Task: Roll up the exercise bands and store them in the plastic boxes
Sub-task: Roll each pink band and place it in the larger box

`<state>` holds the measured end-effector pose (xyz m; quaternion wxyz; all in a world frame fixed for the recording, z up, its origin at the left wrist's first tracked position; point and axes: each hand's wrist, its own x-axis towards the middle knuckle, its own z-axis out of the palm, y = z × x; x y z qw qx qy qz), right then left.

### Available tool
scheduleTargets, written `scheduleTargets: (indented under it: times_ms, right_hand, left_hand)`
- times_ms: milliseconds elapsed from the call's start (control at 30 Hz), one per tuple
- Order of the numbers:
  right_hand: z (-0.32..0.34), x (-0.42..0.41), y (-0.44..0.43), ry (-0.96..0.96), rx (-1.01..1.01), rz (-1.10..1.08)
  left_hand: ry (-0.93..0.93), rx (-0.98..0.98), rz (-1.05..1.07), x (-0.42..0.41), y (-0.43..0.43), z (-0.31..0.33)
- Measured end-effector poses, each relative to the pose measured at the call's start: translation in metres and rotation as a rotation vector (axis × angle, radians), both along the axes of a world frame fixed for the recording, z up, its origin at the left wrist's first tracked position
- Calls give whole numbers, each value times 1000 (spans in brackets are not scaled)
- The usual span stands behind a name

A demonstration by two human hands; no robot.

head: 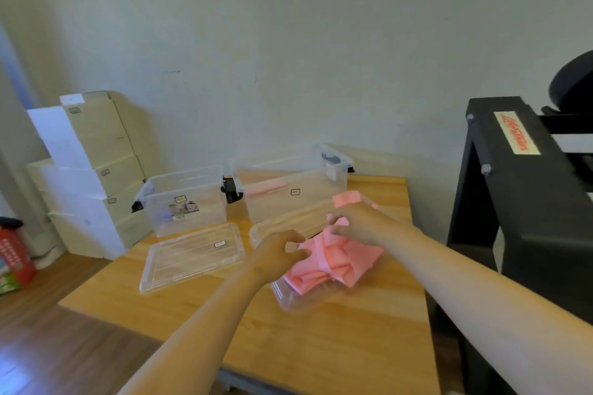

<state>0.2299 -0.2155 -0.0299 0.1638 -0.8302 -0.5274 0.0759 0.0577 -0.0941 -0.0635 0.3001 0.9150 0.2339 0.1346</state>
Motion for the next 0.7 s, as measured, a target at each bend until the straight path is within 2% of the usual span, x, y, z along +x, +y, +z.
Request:
scheduleTargets:
  times_ms: [167,300,500,700]
  right_hand:
    - [-21,39,-3,-22,-1,-128]
    - [-39,48,-10,68,21,-137]
    - [-60,40,-7,88,208,-102]
    - [-28,43,-5,135,372,-33]
  left_hand:
    - [-35,-74,21,28,0,-18]
    - [-67,-174,58,55,-2,-25]
    - [-108,-151,93,73,-5,-35]
    - [-277,-127,40,72,-1,-7]
